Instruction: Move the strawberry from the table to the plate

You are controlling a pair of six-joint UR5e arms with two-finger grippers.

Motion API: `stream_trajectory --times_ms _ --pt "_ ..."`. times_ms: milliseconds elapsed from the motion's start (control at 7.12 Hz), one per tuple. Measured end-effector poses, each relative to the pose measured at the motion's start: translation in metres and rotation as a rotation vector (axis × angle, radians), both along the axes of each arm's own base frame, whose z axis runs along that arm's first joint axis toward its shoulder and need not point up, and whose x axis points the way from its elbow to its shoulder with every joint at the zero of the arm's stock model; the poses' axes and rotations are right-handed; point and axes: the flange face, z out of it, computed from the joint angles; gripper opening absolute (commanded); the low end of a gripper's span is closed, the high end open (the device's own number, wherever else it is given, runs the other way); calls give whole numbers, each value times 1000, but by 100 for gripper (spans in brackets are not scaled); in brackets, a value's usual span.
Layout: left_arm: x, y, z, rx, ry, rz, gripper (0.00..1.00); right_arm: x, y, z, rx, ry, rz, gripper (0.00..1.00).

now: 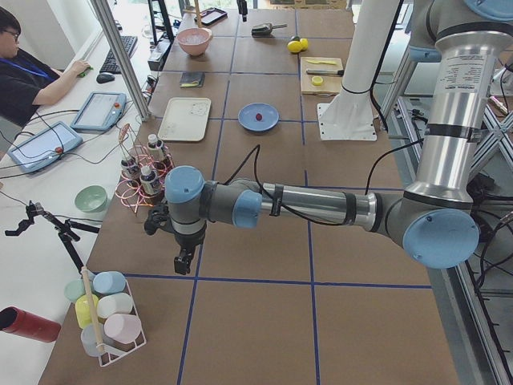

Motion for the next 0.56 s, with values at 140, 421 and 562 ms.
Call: stream_trajectory --times_ms 140,421,562 --pt "-4 18 21 -47 25 0 100 49 5 55 -29 -7 -1 100" --pt "-5 37 33 -75 39 -2 100 106 17 118 -92 -36 39 100" --pt "-5 39 31 -74 40 -5 100 118 22 130 -104 -45 54 100"
